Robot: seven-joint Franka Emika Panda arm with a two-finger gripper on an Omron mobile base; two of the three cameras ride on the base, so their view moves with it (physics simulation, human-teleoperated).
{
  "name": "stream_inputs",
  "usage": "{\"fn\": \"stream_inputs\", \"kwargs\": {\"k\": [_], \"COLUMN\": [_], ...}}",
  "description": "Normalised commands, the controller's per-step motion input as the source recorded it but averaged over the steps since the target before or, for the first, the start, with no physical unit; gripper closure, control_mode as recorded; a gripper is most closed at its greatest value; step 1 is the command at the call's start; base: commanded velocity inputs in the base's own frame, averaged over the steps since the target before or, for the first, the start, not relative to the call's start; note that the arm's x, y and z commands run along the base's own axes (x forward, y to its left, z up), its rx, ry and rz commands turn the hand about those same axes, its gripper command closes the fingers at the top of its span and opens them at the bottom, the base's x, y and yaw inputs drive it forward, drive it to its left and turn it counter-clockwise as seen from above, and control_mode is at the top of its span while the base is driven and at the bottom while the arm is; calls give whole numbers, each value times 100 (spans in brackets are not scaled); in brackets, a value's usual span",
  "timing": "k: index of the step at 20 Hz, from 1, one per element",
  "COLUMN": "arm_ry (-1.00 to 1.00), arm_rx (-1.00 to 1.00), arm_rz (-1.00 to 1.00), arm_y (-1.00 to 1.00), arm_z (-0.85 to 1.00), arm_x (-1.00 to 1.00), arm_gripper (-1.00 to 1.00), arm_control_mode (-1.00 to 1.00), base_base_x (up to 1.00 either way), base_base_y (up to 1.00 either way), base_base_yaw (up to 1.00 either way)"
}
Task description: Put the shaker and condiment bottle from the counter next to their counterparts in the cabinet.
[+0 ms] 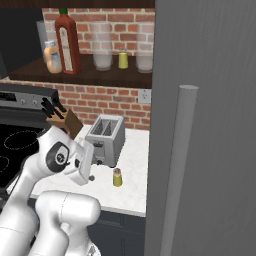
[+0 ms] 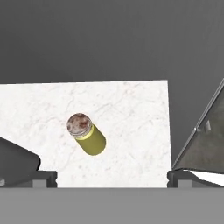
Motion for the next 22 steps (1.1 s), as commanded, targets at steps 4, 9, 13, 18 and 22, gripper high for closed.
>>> {"fn": "stream_inputs", "kwargs": {"k": [4,9,13,18,22], "arm_ry": [-4,-6,-8,-9,-1], "arm_rx": [-2,-3,-2,-9,-5], "arm_rz": [0,0,1,0,0], "arm_y": [-20,-23,-24,-3,0], "arm_z": [-54,-65,-70,-78,-57], "arm_x": [9,9,7,0,0], "arm_gripper": [-100,-100,-100,-100,-100], "arm_control_mode": [-100,-100,-100,-100,-100], "base_base_x": [0,0,0,0,0], "base_base_y": [0,0,0,0,0], "base_base_yaw": [0,0,0,0,0]}}
